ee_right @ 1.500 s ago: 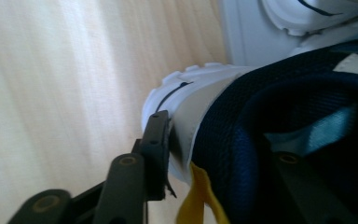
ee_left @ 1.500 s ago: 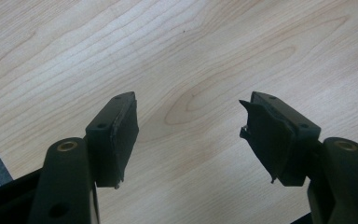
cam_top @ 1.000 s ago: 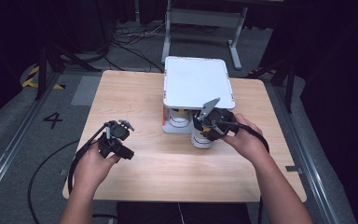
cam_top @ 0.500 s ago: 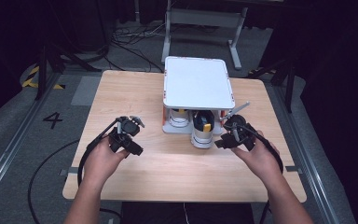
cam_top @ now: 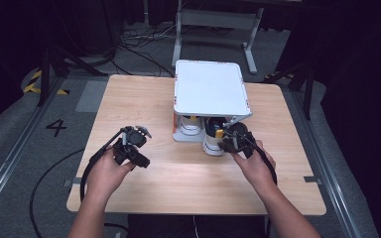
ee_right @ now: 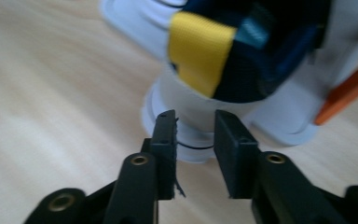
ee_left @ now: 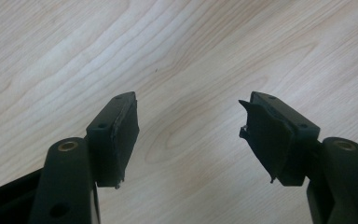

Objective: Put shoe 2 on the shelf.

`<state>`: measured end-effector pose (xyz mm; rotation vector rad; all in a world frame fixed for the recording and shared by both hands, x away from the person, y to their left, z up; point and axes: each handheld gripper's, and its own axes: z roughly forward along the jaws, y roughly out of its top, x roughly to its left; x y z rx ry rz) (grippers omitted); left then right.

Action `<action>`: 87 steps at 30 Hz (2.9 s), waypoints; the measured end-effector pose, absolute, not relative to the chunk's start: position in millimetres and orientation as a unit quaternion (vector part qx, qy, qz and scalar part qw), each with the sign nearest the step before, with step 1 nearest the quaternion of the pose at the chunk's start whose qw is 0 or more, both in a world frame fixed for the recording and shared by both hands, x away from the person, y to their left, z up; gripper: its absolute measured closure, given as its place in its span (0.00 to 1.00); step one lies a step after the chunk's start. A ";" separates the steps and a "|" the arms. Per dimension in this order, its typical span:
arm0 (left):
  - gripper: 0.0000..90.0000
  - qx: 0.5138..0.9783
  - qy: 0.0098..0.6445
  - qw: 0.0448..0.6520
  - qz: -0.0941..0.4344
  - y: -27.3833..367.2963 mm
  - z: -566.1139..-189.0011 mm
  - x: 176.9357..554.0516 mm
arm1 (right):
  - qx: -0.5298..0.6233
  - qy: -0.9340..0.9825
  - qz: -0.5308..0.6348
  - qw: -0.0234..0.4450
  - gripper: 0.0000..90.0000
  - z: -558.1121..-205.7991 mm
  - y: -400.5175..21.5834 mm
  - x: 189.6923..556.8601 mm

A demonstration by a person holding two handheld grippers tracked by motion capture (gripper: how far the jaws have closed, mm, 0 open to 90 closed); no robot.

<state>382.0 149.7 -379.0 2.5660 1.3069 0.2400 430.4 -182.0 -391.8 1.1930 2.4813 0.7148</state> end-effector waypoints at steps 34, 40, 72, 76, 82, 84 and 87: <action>0.39 0.864 0.481 0.124 0.087 176.4 -378.6 361.9 | 0.318 0.854 0.226 0.344 0.80 -421.1 -167.0 460.0; 0.39 0.870 0.467 0.132 0.086 166.4 -375.5 371.2 | 0.313 0.851 0.298 0.299 0.69 -385.8 -188.4 438.1; 0.32 0.858 0.450 0.213 0.126 173.9 -371.0 395.3 | 0.429 0.835 0.254 0.234 0.17 -366.9 -362.8 401.3; 0.32 0.856 0.450 0.210 0.145 181.2 -381.8 388.6 | 0.442 0.822 0.293 0.208 0.17 -381.0 -374.2 400.9; 0.32 0.840 0.474 0.224 0.142 199.3 -395.5 388.3 | 0.445 0.820 0.303 0.196 0.17 -404.5 -376.1 409.4; 0.32 0.838 0.474 0.228 0.148 201.5 -399.4 389.5 | 0.440 0.823 0.307 0.188 0.17 -414.0 -376.2 412.8; 0.32 0.834 0.478 0.229 0.151 204.5 -404.9 391.0 | 0.444 0.821 0.311 0.177 0.17 -430.0 -378.7 418.8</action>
